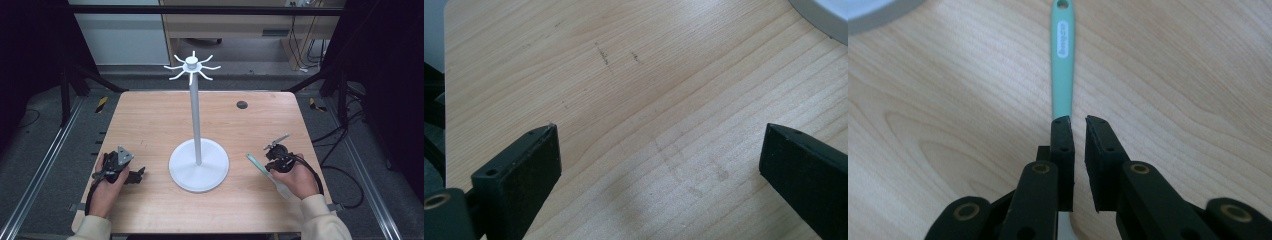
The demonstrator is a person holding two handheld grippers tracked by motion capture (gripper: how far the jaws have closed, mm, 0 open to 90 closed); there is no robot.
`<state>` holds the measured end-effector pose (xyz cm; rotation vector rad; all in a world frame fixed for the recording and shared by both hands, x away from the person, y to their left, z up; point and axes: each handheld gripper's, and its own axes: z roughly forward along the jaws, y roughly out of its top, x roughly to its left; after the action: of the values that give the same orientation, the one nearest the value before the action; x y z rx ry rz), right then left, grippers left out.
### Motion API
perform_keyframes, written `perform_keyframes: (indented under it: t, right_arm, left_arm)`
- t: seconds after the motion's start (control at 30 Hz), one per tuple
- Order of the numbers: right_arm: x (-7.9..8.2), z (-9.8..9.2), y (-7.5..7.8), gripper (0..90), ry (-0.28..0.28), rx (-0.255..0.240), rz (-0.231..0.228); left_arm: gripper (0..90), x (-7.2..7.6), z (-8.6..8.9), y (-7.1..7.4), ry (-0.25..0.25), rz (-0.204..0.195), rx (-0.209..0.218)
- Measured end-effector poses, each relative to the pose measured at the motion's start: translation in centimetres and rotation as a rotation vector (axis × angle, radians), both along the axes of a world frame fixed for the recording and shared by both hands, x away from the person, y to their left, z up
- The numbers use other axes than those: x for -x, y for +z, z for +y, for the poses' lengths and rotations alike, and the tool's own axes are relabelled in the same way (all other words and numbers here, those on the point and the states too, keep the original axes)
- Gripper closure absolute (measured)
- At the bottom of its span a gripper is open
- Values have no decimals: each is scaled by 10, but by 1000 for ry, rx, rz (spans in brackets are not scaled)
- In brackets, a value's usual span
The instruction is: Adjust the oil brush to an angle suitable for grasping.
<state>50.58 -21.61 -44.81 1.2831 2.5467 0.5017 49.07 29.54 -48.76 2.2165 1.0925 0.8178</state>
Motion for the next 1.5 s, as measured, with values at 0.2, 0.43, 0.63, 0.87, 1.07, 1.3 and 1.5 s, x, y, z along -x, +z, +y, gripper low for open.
perform_keyframes:
  t: [0.2,0.43,0.63,0.87,1.07,1.3,1.5]
  right_arm:
    - [-1,2,0,788,26,33,55]
    - [-3,4,-8,735,38,59,102]
    - [-4,5,-12,731,40,66,130]
    - [-5,5,-15,737,43,66,148]
    - [-6,4,-18,774,47,77,153]
    - [-8,4,-19,814,50,81,172]
    - [-8,3,-19,823,55,90,167]
  left_arm:
    - [28,0,0,0,0,0,0]
    - [28,0,0,0,2,-3,-1]
    - [28,0,0,0,0,0,-1]
    - [28,0,0,0,1,1,0]
    - [28,0,-1,0,-2,2,-1]
    - [28,0,0,0,-1,2,-1]
    - [28,0,0,0,0,2,-1]
